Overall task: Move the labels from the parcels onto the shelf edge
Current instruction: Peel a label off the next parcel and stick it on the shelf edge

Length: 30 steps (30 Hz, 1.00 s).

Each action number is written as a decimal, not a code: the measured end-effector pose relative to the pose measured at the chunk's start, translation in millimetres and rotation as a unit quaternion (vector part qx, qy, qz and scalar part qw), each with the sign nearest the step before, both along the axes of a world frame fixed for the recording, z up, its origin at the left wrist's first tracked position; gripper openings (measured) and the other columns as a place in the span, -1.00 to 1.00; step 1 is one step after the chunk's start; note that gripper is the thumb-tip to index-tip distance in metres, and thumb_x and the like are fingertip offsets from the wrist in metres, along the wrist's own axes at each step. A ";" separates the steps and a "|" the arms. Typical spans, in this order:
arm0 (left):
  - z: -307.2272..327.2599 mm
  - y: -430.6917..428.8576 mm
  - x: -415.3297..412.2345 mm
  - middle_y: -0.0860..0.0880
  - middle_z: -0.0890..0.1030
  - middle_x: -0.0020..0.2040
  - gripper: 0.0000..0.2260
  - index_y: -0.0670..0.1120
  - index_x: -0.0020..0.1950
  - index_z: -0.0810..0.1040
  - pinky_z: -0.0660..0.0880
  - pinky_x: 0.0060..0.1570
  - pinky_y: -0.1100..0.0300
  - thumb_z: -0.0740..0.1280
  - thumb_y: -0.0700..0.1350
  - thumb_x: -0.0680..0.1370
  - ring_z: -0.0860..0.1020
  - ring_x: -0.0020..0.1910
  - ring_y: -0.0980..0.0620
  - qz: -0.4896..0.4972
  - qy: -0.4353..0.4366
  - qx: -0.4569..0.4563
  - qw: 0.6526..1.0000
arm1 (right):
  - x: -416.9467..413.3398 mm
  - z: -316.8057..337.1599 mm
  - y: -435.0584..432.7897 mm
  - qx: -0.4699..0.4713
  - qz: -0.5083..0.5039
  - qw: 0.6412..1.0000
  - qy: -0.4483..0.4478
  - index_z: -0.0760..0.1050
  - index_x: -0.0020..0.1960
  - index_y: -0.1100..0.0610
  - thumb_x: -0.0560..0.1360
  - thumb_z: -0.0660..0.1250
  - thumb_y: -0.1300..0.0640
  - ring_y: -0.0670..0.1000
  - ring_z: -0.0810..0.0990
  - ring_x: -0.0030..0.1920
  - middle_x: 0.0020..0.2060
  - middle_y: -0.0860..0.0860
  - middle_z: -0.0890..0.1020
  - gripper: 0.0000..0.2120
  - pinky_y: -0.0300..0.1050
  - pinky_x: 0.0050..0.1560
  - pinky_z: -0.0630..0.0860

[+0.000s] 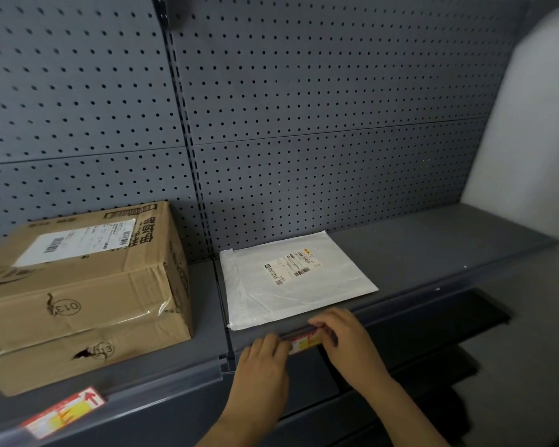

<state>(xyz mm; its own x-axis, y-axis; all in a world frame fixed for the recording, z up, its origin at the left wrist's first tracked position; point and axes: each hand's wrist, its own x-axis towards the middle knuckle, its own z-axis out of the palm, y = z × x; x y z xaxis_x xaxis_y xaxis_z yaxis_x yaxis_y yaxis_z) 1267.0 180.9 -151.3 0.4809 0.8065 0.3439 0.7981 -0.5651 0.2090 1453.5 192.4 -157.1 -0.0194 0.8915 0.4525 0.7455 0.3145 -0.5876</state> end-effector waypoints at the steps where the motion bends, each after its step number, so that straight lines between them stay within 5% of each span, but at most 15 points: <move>1: 0.9 0.1 -0.2 0.04 0.53 -0.19 -0.61 0.01 -0.08 0.54 0.43 -0.34 0.22 0.47 -0.25 0.15 0.51 -0.29 0.04 0.004 -0.001 0.001 1.000 | 2.3 -0.8 -1.4 0.005 -0.018 1.000 0.021 0.55 0.03 -0.01 0.47 0.34 0.28 -0.21 0.48 0.02 -0.02 -0.12 0.51 -0.77 -0.33 0.07 0.47; 4: 2.3 2.5 0.5 0.04 0.53 -0.17 -0.61 0.00 -0.05 0.55 0.45 -0.31 0.20 0.46 -0.26 0.18 0.51 -0.27 0.04 0.003 -0.020 0.001 1.000 | 10.6 -2.4 -5.7 -0.001 -0.064 0.997 0.041 0.53 -0.01 -0.04 0.46 0.35 0.28 -0.17 0.50 0.03 -0.03 -0.13 0.52 -0.76 -0.26 0.06 0.51; 19: -5.0 11.0 9.0 0.01 0.52 -0.21 -0.57 -0.03 -0.07 0.58 0.48 -0.35 0.17 0.50 -0.28 0.10 0.51 -0.31 0.01 0.014 0.016 0.026 0.999 | 1.9 -2.2 -14.1 -0.002 -0.035 0.989 -0.143 0.54 0.10 0.05 0.42 0.36 0.28 -0.08 0.45 0.04 0.03 -0.08 0.51 -0.72 -0.22 -0.08 0.52; 25: -5.2 8.4 14.7 -0.01 0.54 -0.10 -0.48 -0.09 0.10 0.54 0.53 -0.23 0.16 0.45 -0.32 0.15 0.51 -0.20 0.01 0.010 -0.011 0.033 0.999 | -12.5 -3.7 -14.3 0.011 -0.020 0.986 -0.164 0.46 0.23 0.08 0.41 0.36 0.29 -0.06 0.44 0.20 0.18 -0.04 0.49 -0.59 -0.21 0.21 0.42; 30: -18.2 5.4 15.5 -0.05 0.53 -0.11 -0.41 -0.15 0.10 0.56 0.52 -0.23 0.19 0.51 -0.30 0.07 0.38 -0.17 0.01 0.011 0.027 0.052 0.998 | -16.0 -15.8 -20.3 0.009 0.001 0.989 -0.149 0.42 0.28 0.12 0.40 0.31 0.38 -0.06 0.43 0.23 0.22 0.00 0.48 -0.53 -0.21 0.18 0.47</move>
